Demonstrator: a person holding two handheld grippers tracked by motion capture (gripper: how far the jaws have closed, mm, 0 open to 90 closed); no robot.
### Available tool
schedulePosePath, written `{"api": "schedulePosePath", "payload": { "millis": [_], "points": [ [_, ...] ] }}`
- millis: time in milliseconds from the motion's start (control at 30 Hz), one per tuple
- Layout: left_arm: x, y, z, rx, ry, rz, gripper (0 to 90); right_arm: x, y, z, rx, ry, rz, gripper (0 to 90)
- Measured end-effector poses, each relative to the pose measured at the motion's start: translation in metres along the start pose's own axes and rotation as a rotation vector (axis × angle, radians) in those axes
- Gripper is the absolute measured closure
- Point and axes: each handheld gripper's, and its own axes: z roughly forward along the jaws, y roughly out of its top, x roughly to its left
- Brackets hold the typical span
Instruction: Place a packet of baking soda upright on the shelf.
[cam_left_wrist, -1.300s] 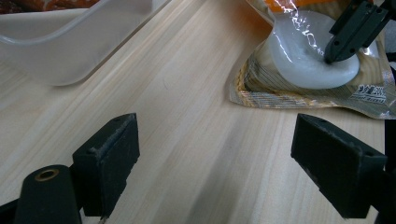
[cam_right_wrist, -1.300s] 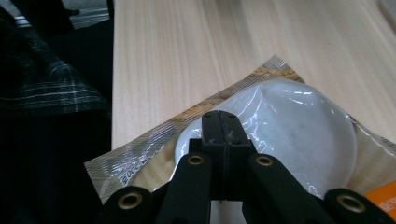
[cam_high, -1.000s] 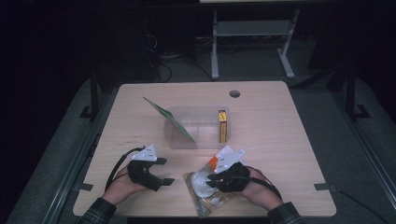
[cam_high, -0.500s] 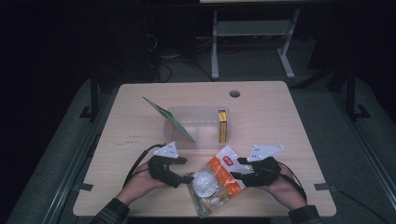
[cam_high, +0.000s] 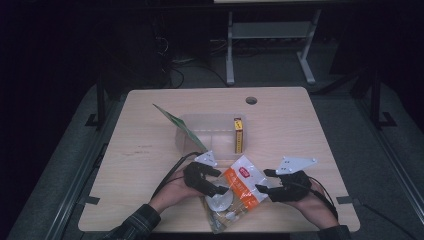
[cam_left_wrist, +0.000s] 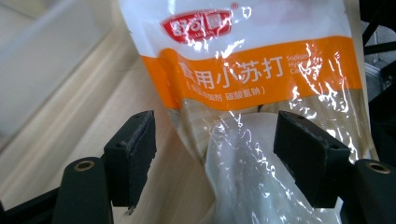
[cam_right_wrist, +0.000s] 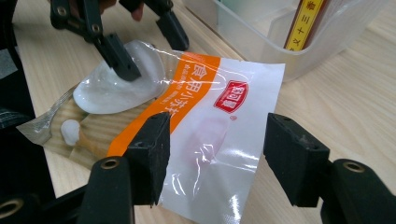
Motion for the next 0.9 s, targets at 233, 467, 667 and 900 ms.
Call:
{"api": "schedulePosePath", "payload": {
  "millis": [233,467,667,900],
  "points": [
    [-0.001,-0.005,0.007,0.007,-0.017,-0.013,26.8,0.0,0.001,-0.001,-0.009,-0.004,-0.009,41.0],
    [0.002,-0.011,0.009,-0.009,-0.124,-0.04,48.1,0.0,0.001,-0.002,-0.023,-0.015,-0.006,40.9],
    [0.003,-0.013,0.008,-0.022,-0.149,-0.036,70.2,0.0,0.002,-0.004,-0.033,-0.022,-0.01,40.8],
    [0.001,-0.011,0.002,-0.04,-0.146,-0.016,88.5,-0.003,0.001,-0.006,-0.049,-0.027,0.004,40.3]
  ]
}}
